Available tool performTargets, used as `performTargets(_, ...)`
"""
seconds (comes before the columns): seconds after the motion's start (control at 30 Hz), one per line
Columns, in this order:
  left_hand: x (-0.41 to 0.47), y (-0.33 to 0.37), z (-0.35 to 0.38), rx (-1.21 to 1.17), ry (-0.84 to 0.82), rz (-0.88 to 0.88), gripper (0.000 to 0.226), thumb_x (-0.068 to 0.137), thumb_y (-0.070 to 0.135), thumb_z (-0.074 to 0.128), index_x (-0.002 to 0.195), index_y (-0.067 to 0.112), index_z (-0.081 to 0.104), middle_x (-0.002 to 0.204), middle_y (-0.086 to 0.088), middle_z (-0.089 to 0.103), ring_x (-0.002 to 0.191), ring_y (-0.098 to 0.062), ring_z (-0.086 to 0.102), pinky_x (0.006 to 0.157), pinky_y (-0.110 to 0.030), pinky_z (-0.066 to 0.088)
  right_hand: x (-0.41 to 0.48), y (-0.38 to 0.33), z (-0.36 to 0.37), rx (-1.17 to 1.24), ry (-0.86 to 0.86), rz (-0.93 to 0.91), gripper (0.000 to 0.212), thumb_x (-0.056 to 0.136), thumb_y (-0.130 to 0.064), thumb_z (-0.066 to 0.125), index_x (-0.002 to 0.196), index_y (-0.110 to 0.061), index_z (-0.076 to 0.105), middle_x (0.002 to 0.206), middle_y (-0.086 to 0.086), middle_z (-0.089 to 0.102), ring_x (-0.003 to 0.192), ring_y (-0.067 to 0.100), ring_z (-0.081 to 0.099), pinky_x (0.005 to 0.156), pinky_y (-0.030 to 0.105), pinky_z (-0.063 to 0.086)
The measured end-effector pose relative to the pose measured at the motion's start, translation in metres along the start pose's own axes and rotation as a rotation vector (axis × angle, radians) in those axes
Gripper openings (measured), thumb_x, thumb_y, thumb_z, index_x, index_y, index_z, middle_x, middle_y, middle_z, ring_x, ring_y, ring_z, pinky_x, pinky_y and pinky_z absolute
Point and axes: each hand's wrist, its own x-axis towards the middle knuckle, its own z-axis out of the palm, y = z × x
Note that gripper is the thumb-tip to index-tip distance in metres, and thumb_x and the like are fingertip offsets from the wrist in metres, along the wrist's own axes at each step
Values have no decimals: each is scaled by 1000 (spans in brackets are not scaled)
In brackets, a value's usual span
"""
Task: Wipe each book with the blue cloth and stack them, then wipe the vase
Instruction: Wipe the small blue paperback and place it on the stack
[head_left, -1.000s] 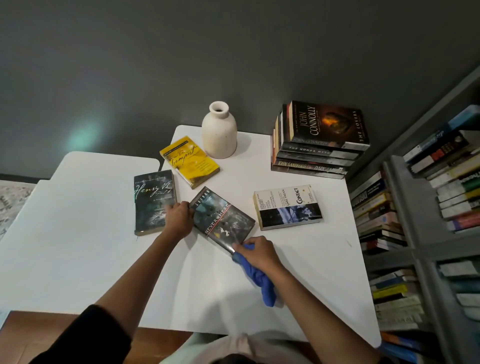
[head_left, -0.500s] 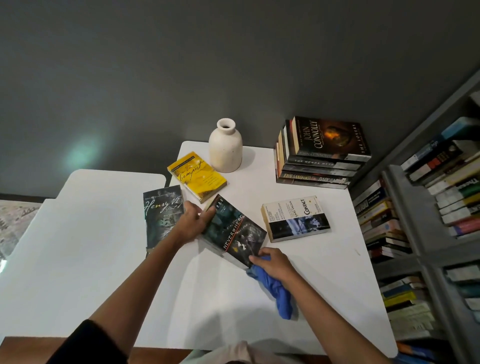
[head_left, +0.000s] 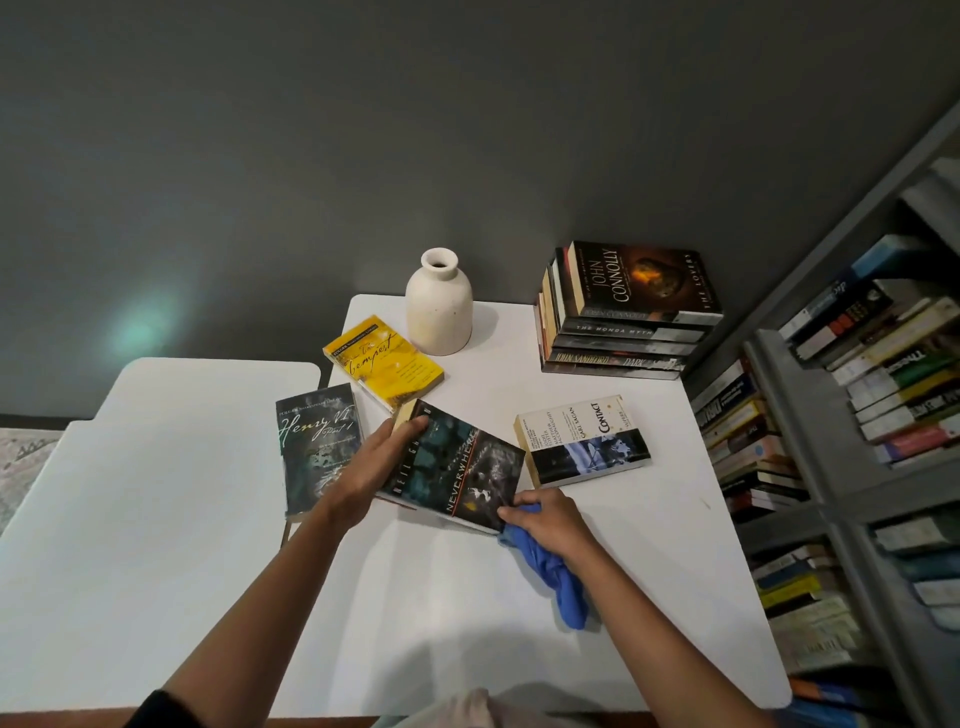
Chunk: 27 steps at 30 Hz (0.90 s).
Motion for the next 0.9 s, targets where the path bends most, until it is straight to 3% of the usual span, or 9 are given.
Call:
performTargets(0.13,-1,5,8,-61,43,113,24,96,38,55,116,25,60,95,3,74,82,-13,73,63,-25,56,-4,-10,-14,45,32,-19,29,85,-30,70,107,-12,71,104,1,69,103,15,62,84,18,45)
performTargets(0.2,-1,10,7,-118,80,167,19,97,38,56,109,26,64,97,0,75,92,-21,72,71,-33,59,-10,-17,-27,79,101,-14,24,86,-29,70,102,-12,72,99,-1,68,101,14,62,74,11,43)
performTargets(0.3,-1,14,7,-198,92,205,20,95,43,58,106,28,67,113,-8,71,109,-31,66,93,-52,53,-21,-30,-51,207,383,-1,21,87,-29,68,93,-9,71,93,-3,66,94,16,62,69,14,39)
performTargets(0.37,-2,18,14,-265,92,202,23,97,39,56,111,24,65,117,-11,70,108,-31,67,89,-48,55,-30,-44,-64,368,578,-82,19,88,-28,67,83,-10,67,79,-4,65,84,18,62,62,14,38)
performTargets(0.43,-3,21,25,-305,86,204,29,98,36,55,118,17,63,117,-11,70,103,-27,69,78,-39,58,-37,-61,-66,438,680,-246,16,88,-29,67,83,-14,66,80,-7,66,79,9,61,66,9,40)
performTargets(0.5,-6,25,37,-337,73,212,35,98,35,54,125,14,59,117,-8,70,100,-22,70,72,-34,59,-40,-73,-58,367,689,-400,12,86,-32,68,92,-21,67,93,-7,64,86,-2,58,76,9,41)
performTargets(0.6,-9,28,49,-377,62,216,38,98,35,52,128,11,57,118,-9,70,100,-23,71,71,-35,59,-40,-68,-42,85,691,-525,23,88,-33,67,110,-25,67,106,-5,51,102,7,51,87,18,42)
performTargets(0.7,-10,25,54,-397,51,213,39,98,36,52,127,10,57,122,-10,68,100,-21,71,68,-33,59,-38,-55,-44,-180,768,-516,25,91,-32,61,116,-26,65,107,-1,49,102,16,48,72,24,44)
performTargets(0.9,-13,22,67,-465,33,174,30,98,35,50,122,20,62,116,-6,71,98,-19,71,66,-31,59,-30,-69,-62,-268,893,-513,19,89,-22,66,108,-20,68,96,3,54,86,23,56,59,32,52)
